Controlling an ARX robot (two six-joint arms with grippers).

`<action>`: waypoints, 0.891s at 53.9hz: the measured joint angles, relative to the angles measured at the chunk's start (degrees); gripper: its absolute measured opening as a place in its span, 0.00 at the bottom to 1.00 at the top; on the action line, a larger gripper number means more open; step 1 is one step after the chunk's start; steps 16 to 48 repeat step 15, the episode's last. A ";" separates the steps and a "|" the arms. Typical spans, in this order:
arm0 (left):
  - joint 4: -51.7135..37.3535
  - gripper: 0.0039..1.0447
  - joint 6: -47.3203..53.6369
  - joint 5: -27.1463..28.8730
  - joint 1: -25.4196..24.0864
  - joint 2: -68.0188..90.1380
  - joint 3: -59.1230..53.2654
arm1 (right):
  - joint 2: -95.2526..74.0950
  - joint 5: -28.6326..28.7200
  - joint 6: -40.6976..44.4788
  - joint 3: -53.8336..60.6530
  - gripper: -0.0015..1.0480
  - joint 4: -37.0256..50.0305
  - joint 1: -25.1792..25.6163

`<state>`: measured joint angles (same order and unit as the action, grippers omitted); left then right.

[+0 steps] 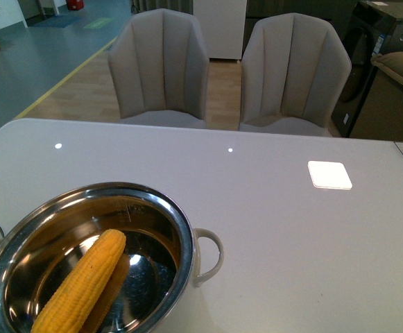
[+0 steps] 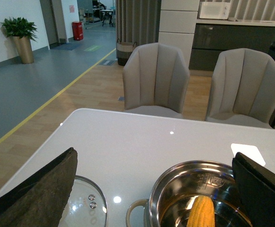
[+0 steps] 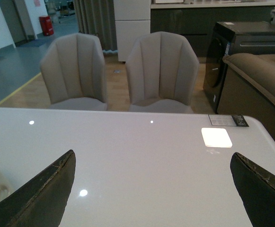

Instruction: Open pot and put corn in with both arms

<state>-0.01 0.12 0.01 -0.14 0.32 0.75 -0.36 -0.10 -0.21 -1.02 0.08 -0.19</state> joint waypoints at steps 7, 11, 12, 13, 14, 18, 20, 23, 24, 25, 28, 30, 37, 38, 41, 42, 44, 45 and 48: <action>0.00 0.93 0.00 0.00 0.00 0.00 0.00 | 0.00 0.00 -0.02 0.00 0.91 0.00 0.00; 0.00 0.93 0.00 0.00 0.00 0.00 0.00 | 0.00 0.00 -0.02 0.00 0.91 0.00 0.00; 0.00 0.93 0.00 0.00 0.00 0.00 0.00 | 0.00 0.00 -0.02 0.00 0.91 0.00 0.00; 0.00 0.93 0.00 0.00 0.00 0.00 0.00 | 0.00 0.00 -0.02 0.00 0.91 0.00 0.00; 0.00 0.93 0.00 0.00 0.00 0.00 0.00 | 0.00 0.00 -0.02 0.00 0.91 0.00 0.00; 0.00 0.93 0.00 0.00 0.00 0.00 0.00 | 0.00 0.00 -0.02 0.00 0.91 0.00 0.00; 0.00 0.93 0.00 0.00 0.00 0.00 0.00 | 0.00 0.00 -0.02 0.00 0.91 0.00 0.00; 0.00 0.93 0.00 0.00 0.00 0.00 0.00 | 0.00 0.00 -0.02 0.00 0.91 0.00 0.00; 0.00 0.93 0.00 0.00 0.00 0.00 0.00 | 0.00 0.00 -0.02 0.00 0.91 0.00 0.00; 0.00 0.93 0.00 0.00 0.00 0.00 0.00 | 0.00 0.00 -0.02 0.00 0.91 0.00 0.00; 0.00 0.93 0.00 0.00 0.00 0.00 0.00 | 0.00 0.00 -0.02 0.00 0.91 0.00 0.00; 0.00 0.93 0.00 0.00 0.00 0.00 0.00 | 0.00 0.00 -0.02 0.00 0.91 0.00 0.00; 0.00 0.93 0.00 0.00 0.00 0.00 0.00 | 0.00 0.00 -0.02 0.00 0.91 0.00 0.00; 0.00 0.93 0.00 0.00 0.00 0.00 0.00 | 0.00 0.00 -0.02 0.00 0.91 0.00 0.00; 0.00 0.93 0.00 0.00 0.00 0.00 0.00 | 0.00 0.00 -0.02 0.00 0.91 0.00 0.00; 0.00 0.93 0.00 0.00 0.00 0.00 0.00 | 0.00 0.00 -0.02 0.00 0.91 0.00 0.00; 0.00 0.93 0.00 0.00 0.00 0.00 0.00 | 0.00 0.00 -0.02 0.00 0.91 0.00 0.00; 0.00 0.93 0.00 0.00 0.00 0.00 0.00 | 0.00 0.00 -0.02 0.00 0.91 0.00 0.00; 0.00 0.93 0.00 0.00 0.00 0.00 0.00 | 0.00 0.00 -0.02 0.00 0.91 0.00 0.00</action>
